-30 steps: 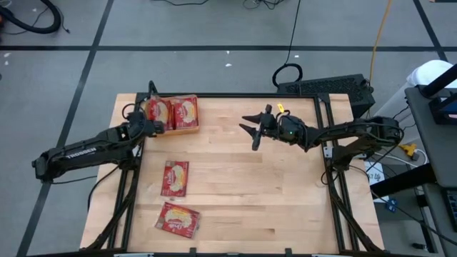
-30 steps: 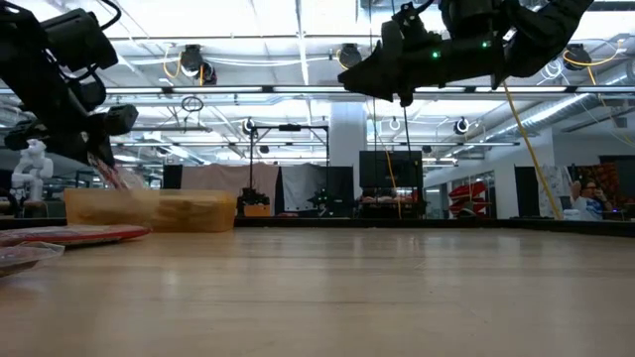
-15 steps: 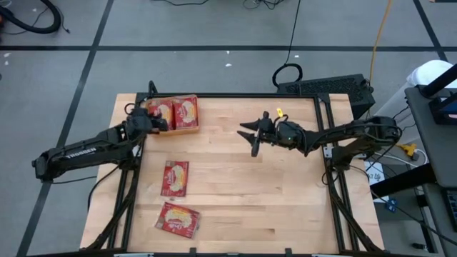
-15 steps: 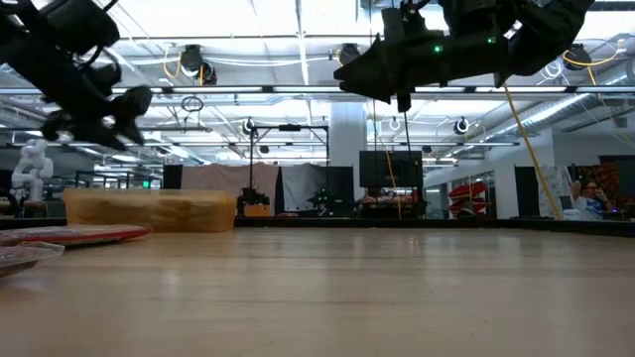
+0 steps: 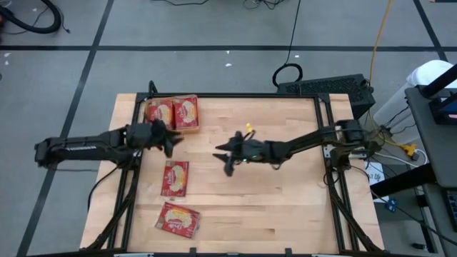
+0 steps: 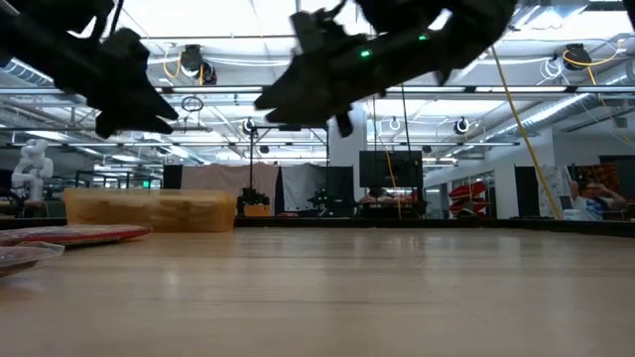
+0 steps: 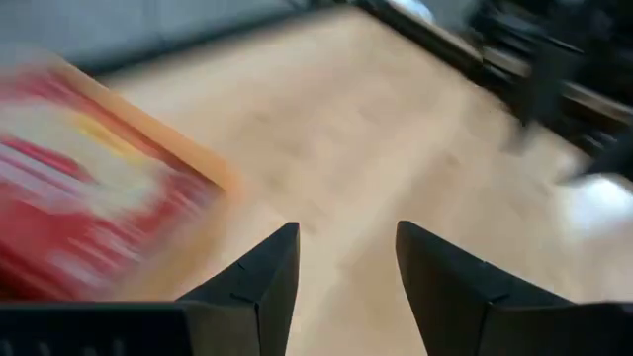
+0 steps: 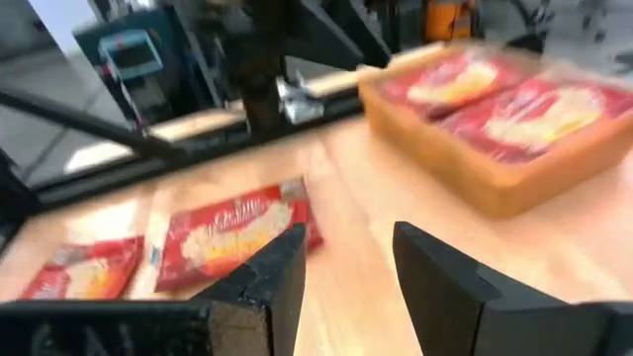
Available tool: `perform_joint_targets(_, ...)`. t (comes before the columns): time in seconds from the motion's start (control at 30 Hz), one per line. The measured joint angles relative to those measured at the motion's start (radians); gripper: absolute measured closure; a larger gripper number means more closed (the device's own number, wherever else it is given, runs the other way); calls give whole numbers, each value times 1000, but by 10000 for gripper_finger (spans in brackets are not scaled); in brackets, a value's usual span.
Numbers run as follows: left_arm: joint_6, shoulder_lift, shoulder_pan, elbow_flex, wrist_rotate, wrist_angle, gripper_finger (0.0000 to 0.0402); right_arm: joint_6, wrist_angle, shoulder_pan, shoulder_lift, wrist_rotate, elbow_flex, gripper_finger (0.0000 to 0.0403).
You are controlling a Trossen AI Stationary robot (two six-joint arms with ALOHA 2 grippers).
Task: Sort popcorn bags into baskets
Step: Put the red popcorn bag into the orange bin
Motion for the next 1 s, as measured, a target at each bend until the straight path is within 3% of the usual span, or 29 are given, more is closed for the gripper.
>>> perform_joint_targets(0.13, -96, 28, -178, 0, 12, -35, 229, -10, -60, 8, 105, -68, 113, 254)
perform_joint_targets(0.23, -184, 66, -306, 0, -72, -90, 229, -8, -62, 8, 141, -136, 146, 254)
perform_joint_targets(0.43, -414, 187, -488, -1, -147, -225, 229, -2, -109, 7, 144, -132, 147, 254)
perform_joint_targets(0.57, -472, 288, -596, -1, -127, -185, 229, -47, -114, 12, 143, -229, 147, 254)
perform_joint_targets(0.77, -591, 468, -695, -1, -128, -191, 229, -26, -182, 42, 143, -186, 147, 254)
perform_joint_targets(1.0, -654, 677, -719, 6, -192, -100, 229, -26, -195, 88, 143, -104, 146, 254)
